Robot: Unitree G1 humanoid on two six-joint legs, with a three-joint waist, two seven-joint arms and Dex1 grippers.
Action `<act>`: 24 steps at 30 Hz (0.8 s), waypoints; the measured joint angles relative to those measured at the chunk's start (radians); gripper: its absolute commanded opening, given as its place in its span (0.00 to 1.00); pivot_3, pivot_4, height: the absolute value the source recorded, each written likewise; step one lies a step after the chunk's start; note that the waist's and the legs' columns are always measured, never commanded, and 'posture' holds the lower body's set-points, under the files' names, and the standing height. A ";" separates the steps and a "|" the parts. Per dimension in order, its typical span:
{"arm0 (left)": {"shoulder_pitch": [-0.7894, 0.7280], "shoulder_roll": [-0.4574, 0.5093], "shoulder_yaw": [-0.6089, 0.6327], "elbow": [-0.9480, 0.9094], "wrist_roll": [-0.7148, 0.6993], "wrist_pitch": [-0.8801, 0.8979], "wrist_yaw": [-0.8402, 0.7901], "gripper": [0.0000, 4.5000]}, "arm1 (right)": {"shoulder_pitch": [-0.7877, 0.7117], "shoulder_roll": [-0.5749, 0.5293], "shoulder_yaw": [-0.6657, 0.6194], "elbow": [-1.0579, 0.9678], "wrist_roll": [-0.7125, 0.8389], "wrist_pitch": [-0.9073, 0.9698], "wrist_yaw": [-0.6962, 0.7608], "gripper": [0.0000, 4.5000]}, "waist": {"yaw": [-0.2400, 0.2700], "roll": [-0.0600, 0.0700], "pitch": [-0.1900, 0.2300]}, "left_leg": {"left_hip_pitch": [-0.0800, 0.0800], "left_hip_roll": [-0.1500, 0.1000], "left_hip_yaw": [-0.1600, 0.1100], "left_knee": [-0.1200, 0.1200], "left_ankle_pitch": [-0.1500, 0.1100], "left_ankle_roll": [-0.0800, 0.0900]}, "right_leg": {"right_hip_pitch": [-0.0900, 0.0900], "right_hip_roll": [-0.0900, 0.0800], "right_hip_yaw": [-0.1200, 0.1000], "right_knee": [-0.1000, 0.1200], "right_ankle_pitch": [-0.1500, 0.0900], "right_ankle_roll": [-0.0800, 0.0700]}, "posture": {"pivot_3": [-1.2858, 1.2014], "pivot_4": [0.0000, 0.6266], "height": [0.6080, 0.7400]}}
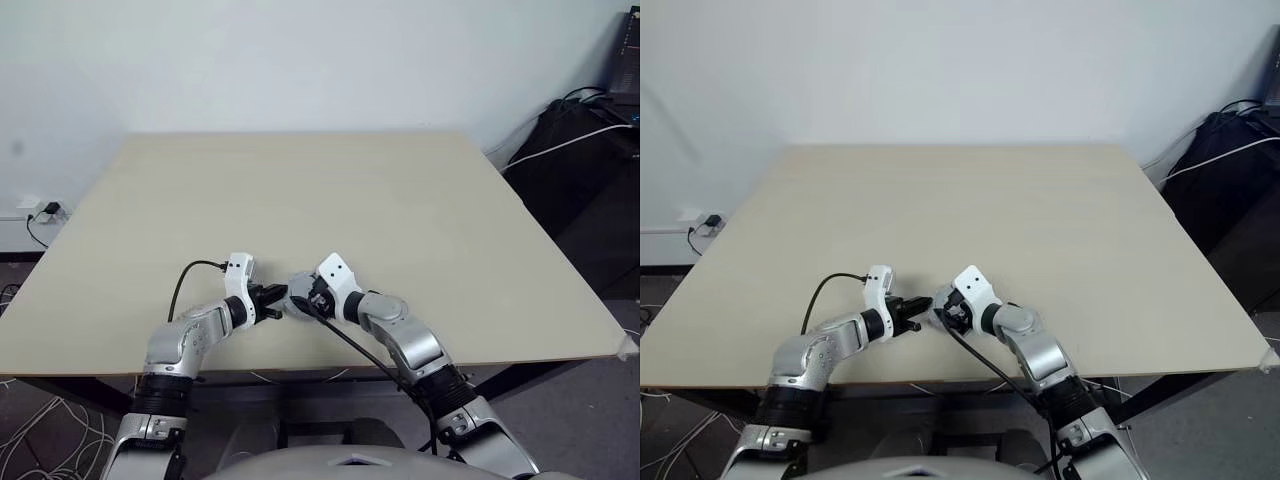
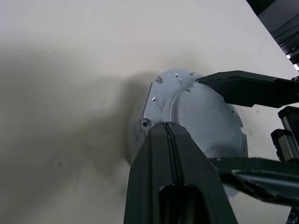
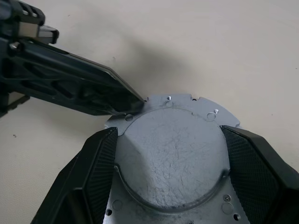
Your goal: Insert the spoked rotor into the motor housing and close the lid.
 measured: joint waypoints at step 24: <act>-0.067 -0.023 -0.061 0.046 0.097 0.002 -0.003 0.00 | 0.039 -0.036 0.004 -0.054 -0.013 0.018 0.003 0.99 | 0.004 -0.002 -0.004 | -0.001 -0.004 0.000 -0.001 0.000 0.001 | 0.001 -0.005 -0.001 -0.002 0.000 0.000 | 0.52 0.00 1.00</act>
